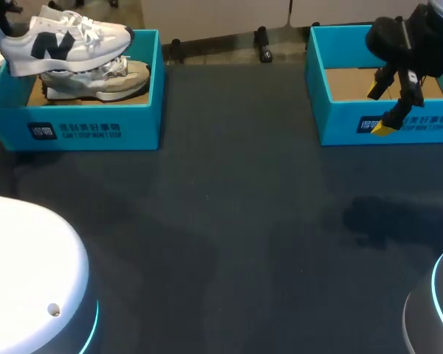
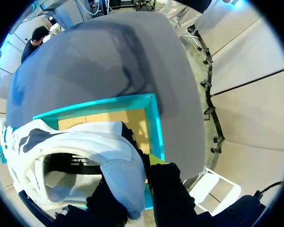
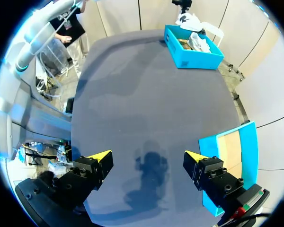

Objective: Take the shoe out of the shoebox, open the shoe tongue, remove and reinsert the insole, then place the shoe into the shoebox

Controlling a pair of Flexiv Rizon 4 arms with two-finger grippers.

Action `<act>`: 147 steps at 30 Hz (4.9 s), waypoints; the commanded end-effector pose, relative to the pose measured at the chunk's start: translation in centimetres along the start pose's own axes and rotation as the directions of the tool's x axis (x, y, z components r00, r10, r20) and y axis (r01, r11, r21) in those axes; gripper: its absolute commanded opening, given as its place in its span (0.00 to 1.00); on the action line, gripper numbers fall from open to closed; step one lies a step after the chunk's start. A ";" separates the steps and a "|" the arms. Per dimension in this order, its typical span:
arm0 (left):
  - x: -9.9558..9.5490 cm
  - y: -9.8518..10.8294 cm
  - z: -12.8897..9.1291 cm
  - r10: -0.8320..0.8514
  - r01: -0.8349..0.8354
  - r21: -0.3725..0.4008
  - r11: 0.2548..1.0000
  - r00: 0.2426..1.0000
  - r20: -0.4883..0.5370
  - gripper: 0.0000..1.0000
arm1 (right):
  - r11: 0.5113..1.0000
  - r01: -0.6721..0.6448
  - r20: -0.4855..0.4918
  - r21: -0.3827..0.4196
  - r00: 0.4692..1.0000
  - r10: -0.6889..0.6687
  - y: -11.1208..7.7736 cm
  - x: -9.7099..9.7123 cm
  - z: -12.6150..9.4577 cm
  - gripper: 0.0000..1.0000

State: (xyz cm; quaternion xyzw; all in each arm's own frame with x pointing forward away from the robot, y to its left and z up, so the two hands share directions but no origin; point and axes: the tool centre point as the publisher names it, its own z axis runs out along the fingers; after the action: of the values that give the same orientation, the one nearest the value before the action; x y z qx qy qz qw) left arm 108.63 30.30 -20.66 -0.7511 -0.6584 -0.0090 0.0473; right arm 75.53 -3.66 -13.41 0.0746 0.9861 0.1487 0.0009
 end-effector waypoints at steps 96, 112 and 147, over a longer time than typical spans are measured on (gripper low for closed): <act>-39.6 -23.4 -1.1 -0.088 0.087 -0.013 0.996 0.992 -0.095 0.00 | 1.000 0.000 -0.004 0.004 1.000 0.000 0.1 -0.2 0.0 1.00; -42.9 -28.2 0.5 -0.023 0.021 -0.017 1.000 0.995 -0.100 0.00 | 1.000 0.000 -0.004 0.004 1.000 0.000 0.1 -0.2 0.0 1.00; -43.2 -29.6 12.6 -0.038 0.029 -0.058 0.998 0.986 -0.163 0.00 | 1.000 0.000 -0.004 0.004 1.000 0.000 0.1 -0.2 0.0 1.00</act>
State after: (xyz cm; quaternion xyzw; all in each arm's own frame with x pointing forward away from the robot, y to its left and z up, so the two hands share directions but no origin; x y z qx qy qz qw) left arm 72.73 -6.93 -33.36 -0.7375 -0.6641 -0.0918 0.0814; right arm 75.53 -3.66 -13.40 0.0746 0.9861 0.1487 0.0010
